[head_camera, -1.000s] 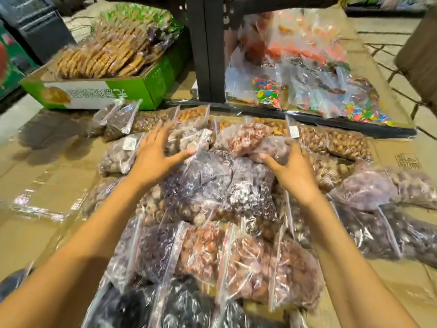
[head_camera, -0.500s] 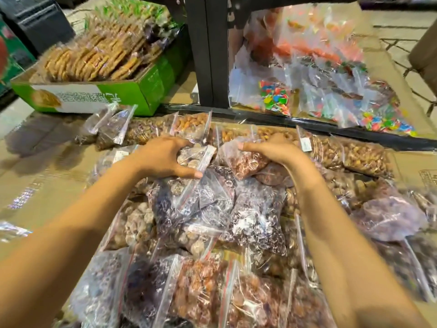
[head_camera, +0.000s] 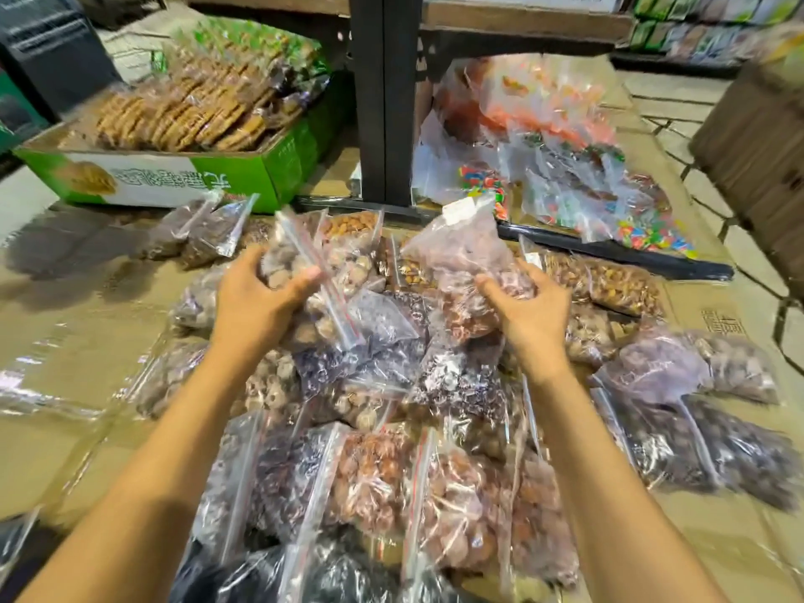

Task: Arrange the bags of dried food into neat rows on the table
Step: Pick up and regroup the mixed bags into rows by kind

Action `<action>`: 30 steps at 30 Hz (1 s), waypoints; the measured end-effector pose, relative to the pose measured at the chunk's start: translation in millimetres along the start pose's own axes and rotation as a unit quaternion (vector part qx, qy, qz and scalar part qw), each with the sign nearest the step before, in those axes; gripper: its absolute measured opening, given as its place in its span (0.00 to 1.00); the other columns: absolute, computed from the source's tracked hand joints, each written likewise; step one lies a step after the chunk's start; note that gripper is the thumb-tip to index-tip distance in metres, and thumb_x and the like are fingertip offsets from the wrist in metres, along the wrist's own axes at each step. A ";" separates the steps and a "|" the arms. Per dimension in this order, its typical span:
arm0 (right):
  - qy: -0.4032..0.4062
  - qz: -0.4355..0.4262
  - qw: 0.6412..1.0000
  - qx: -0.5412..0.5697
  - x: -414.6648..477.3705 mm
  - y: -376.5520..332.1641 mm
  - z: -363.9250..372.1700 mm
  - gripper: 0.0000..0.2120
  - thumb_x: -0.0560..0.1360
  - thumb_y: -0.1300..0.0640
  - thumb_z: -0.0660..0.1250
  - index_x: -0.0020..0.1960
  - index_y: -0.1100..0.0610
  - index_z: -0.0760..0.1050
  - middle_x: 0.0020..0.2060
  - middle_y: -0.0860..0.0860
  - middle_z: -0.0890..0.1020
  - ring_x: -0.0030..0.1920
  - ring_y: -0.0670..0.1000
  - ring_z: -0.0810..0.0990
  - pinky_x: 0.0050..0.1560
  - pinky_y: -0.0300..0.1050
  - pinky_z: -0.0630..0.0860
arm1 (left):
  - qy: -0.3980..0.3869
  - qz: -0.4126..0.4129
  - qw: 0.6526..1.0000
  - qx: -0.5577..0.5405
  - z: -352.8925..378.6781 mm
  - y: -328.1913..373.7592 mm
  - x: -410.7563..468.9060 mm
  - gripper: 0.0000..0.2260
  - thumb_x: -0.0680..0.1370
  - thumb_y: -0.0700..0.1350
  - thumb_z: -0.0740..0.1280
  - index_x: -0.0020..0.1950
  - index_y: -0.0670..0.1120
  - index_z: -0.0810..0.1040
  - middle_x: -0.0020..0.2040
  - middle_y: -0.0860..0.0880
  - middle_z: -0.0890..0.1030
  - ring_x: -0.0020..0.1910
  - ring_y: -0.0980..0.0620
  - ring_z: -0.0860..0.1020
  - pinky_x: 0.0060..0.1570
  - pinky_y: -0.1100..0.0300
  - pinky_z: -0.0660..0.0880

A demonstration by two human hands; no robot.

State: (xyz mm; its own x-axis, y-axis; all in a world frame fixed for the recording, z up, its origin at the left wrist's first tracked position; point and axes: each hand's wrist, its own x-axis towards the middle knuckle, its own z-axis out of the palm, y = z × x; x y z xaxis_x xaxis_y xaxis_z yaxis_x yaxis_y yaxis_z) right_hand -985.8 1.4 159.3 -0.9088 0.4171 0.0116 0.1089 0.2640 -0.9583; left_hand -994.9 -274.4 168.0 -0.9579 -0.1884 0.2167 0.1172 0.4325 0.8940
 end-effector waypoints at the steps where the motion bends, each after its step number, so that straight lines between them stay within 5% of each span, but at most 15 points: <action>1: 0.007 -0.004 1.000 0.017 -10.5 -4.5 -4.1 0.28 0.66 0.49 0.76 0.63 0.59 0.76 0.54 0.52 0.83 0.51 0.46 0.81 0.51 0.33 0.76 | 0.025 0.000 0.999 -0.022 -7.8 0.4 -5.6 0.21 0.67 0.59 0.71 0.51 0.46 0.73 0.37 0.50 0.77 0.29 0.59 0.76 0.30 0.62 0.73; 4: 0.020 0.020 0.996 0.083 -44.0 -13.1 -2.5 0.27 0.66 0.48 0.76 0.59 0.62 0.78 0.53 0.55 0.83 0.54 0.53 0.82 0.61 0.50 0.76 | 0.054 -0.009 0.997 -0.046 -28.5 -6.6 -13.5 0.27 0.66 0.67 0.65 0.52 0.46 0.72 0.32 0.50 0.73 0.28 0.50 0.72 0.32 0.56 0.68; 8: 0.069 0.108 0.983 0.128 -85.7 -21.4 23.2 0.37 0.62 0.46 0.78 0.64 0.64 0.73 0.61 0.58 0.79 0.60 0.56 0.78 0.64 0.52 0.73 | 0.000 -0.013 0.997 -0.072 -48.5 -18.3 -16.7 0.24 0.75 0.54 0.69 0.59 0.36 0.69 0.26 0.47 0.71 0.17 0.58 0.68 0.17 0.65 0.64; 11: 0.113 0.130 0.976 0.129 -111.4 -26.2 52.7 0.36 0.64 0.49 0.78 0.65 0.63 0.71 0.59 0.55 0.78 0.59 0.54 0.77 0.64 0.50 0.72 | -0.029 0.005 0.996 -0.079 -80.4 -31.0 1.8 0.18 0.73 0.57 0.70 0.47 0.44 0.71 0.27 0.44 0.72 0.19 0.52 0.70 0.19 0.60 0.68; 14: 0.149 0.124 0.969 0.154 -133.6 -33.9 94.7 0.42 0.54 0.45 0.79 0.63 0.64 0.73 0.58 0.59 0.80 0.56 0.56 0.80 0.61 0.53 0.75 | -0.036 0.016 0.999 -0.014 -123.1 -51.8 33.9 0.19 0.68 0.63 0.69 0.36 0.50 0.66 0.30 0.42 0.76 0.26 0.41 0.74 0.27 0.52 0.73; 19: 0.185 0.137 0.958 0.169 -152.1 -45.4 166.9 0.22 0.61 0.52 0.79 0.49 0.61 0.77 0.43 0.55 0.81 0.39 0.44 0.79 0.43 0.40 0.75 | -0.105 0.044 0.984 0.140 -182.2 -109.1 106.8 0.30 0.63 0.71 0.69 0.47 0.45 0.74 0.43 0.40 0.81 0.41 0.40 0.79 0.39 0.48 0.73; 22: 0.202 0.145 0.953 0.172 -162.1 -42.4 203.2 0.35 0.50 0.44 0.78 0.52 0.59 0.73 0.44 0.56 0.80 0.41 0.49 0.78 0.42 0.44 0.73 | -0.155 0.053 0.968 0.190 -195.6 -142.8 145.4 0.29 0.67 0.68 0.70 0.50 0.45 0.73 0.45 0.40 0.81 0.44 0.40 0.78 0.41 0.49 0.73; 26: 0.187 0.179 0.952 0.164 -178.6 -44.7 230.5 0.45 0.49 0.43 0.83 0.60 0.60 0.72 0.54 0.60 0.81 0.48 0.53 0.82 0.52 0.51 0.80 | -0.251 0.038 0.940 0.228 -192.5 -175.8 179.4 0.33 0.66 0.69 0.68 0.53 0.41 0.71 0.49 0.38 0.79 0.46 0.40 0.77 0.41 0.51 0.71; 28: 0.154 0.191 0.955 0.168 -185.8 -45.0 235.3 0.38 0.58 0.50 0.80 0.64 0.60 0.70 0.49 0.57 0.83 0.43 0.51 0.85 0.46 0.47 0.82 | -0.325 0.031 0.907 0.267 -183.2 -194.9 181.6 0.39 0.65 0.71 0.67 0.59 0.40 0.70 0.49 0.39 0.79 0.45 0.41 0.77 0.37 0.54 0.68; 30: 0.154 0.182 0.957 0.163 -188.3 -43.5 236.7 0.21 0.68 0.61 0.73 0.59 0.62 0.72 0.37 0.51 0.84 0.33 0.45 0.83 0.34 0.38 0.80 | -0.311 0.046 0.908 0.277 -175.5 -210.7 176.3 0.29 0.71 0.65 0.68 0.55 0.40 0.70 0.41 0.43 0.77 0.38 0.46 0.74 0.32 0.56 0.62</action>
State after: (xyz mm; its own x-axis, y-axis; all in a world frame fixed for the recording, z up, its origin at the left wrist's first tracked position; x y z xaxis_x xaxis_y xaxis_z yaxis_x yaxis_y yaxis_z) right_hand -914.8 -294.5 131.3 -0.6675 0.6797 -0.3040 0.2175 -0.2124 -0.9527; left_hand -1142.4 -553.5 86.6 -0.9340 0.3300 -0.1370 0.2184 0.8306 0.5122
